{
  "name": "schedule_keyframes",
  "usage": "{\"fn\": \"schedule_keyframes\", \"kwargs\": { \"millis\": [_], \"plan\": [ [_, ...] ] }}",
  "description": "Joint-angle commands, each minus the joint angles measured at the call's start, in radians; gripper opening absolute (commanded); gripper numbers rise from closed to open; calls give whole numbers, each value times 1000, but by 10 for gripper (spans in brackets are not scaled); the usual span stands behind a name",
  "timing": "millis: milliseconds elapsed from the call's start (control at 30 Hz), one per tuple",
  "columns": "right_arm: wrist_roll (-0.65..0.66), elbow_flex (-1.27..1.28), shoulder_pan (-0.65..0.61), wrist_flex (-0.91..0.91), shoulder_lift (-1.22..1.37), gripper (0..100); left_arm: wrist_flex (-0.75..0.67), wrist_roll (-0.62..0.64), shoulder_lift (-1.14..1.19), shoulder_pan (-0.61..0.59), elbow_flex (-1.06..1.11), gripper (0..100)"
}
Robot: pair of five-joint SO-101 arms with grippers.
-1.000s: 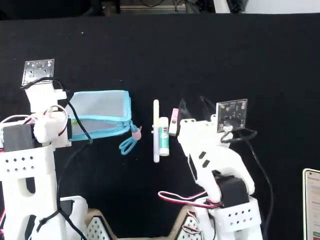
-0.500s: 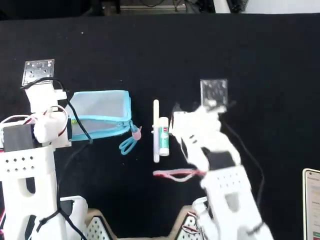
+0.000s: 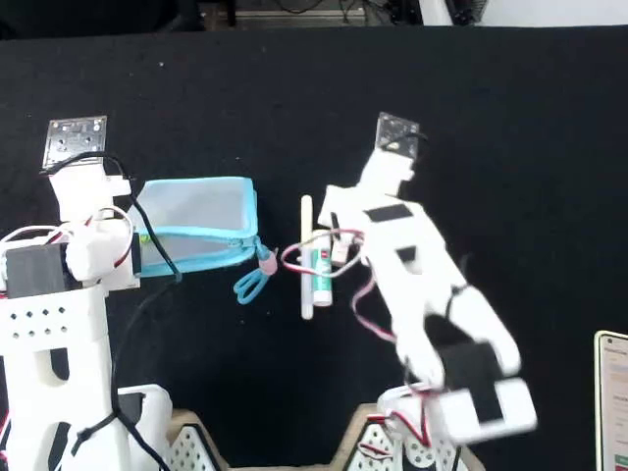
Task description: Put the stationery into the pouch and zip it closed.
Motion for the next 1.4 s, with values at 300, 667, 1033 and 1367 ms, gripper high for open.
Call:
{"fn": "schedule_keyframes", "kwargs": {
  "millis": [300, 667, 1033, 1367],
  "plan": [
    [-9, -200, 15, 175, 183, 167, 2, 14, 3, -2, 13, 32],
    [-6, -549, 78, 468, 415, 166, 6, 14, 3, -4, 13, 32],
    [227, -886, 74, 818, 582, 8, 6, 14, 3, -4, 13, 32],
    [520, -908, 80, 887, 478, 11, 6, 14, 3, -4, 13, 32]
  ]
}}
